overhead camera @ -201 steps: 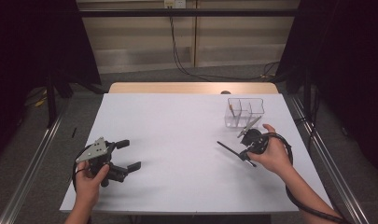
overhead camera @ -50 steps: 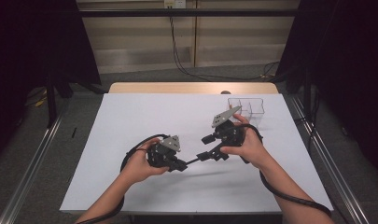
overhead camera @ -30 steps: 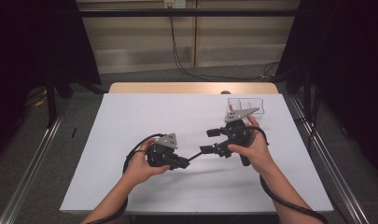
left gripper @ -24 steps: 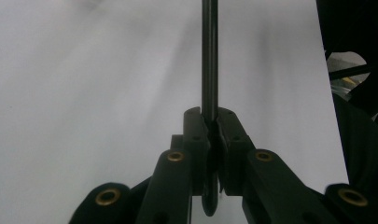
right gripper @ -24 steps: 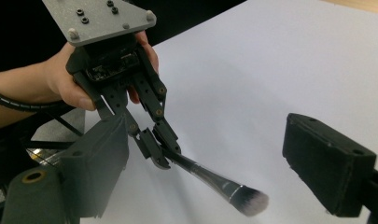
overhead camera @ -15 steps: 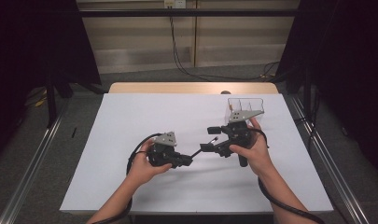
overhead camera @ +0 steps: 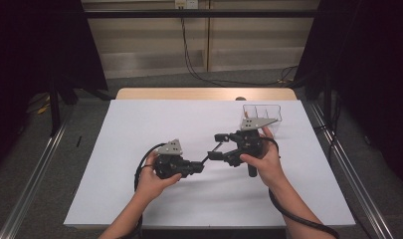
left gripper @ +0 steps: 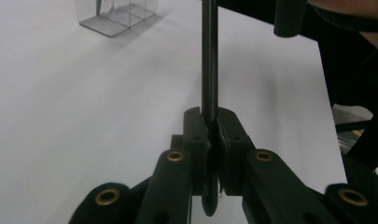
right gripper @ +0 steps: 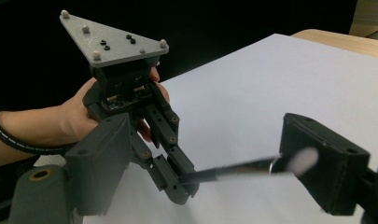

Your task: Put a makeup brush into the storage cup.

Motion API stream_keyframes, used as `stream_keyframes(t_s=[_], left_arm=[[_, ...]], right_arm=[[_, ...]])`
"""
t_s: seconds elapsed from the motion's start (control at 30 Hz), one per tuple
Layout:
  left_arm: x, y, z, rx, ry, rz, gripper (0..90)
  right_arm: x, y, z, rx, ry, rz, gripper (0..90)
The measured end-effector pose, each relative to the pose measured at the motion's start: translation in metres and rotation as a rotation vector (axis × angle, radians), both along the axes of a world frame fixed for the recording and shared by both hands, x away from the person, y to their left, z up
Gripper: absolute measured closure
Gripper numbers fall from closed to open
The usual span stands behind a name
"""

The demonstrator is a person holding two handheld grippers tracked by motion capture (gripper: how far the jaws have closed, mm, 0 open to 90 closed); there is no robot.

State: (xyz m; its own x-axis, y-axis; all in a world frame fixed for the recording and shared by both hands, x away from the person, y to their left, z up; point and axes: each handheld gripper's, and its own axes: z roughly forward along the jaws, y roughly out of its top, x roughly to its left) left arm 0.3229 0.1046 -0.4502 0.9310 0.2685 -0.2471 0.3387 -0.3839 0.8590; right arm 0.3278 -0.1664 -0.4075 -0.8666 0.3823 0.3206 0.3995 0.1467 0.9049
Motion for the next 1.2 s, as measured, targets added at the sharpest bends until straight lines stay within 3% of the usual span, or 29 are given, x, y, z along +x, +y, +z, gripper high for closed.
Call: stream_keyframes(t_s=[0.37, 0.77, 1.2], left_arm=[[0.002, -0.005, -0.001, -0.041, 0.001, 0.017, 83.9], [0.001, -0.014, -0.003, -0.051, -0.009, 0.013, 83.9], [0.002, -0.021, -0.001, -0.087, -0.022, 0.012, 83.9]], right_arm=[[0.000, -0.002, -0.002, 0.022, -0.004, -0.007, 34.3], [-0.001, -0.012, -0.005, 0.041, 0.000, -0.033, 50.9], [-0.004, -0.019, -0.006, 0.032, 0.004, -0.082, 75.9]])
